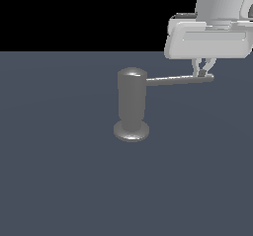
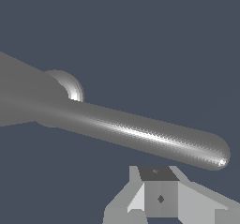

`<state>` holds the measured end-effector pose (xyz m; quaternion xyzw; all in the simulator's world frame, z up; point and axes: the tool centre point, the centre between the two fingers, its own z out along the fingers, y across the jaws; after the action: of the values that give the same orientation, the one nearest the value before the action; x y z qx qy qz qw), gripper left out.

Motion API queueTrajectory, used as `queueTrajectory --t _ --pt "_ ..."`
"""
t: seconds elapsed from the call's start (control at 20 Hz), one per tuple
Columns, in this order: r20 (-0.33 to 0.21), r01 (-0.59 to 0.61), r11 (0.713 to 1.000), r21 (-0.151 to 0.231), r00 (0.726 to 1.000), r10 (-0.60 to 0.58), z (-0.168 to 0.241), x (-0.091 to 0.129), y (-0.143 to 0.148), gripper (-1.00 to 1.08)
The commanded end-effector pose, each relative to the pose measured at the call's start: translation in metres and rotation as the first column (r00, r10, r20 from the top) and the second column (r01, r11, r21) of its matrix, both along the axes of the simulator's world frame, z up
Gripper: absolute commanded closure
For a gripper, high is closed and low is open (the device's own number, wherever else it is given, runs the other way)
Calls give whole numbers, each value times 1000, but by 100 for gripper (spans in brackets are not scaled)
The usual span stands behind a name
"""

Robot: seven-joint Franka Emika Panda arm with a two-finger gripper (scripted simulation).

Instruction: Turn on the faucet by rotating a designated handle.

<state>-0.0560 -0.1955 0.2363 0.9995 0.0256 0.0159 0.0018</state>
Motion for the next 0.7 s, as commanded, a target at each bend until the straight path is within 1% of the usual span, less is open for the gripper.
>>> queueTrajectory --t 0.0,0.45,0.5,0.65 --pt "-25 26 1000 1 999 -26 -13 -3 -18 108" --pt "-31 31 1000 3 999 -31 -16 15 -33 108" --pt "2 -13 1000 4 1000 13 2 28 -8 108" --pt "0 -10 1000 4 1000 10 1 38 -8 108"
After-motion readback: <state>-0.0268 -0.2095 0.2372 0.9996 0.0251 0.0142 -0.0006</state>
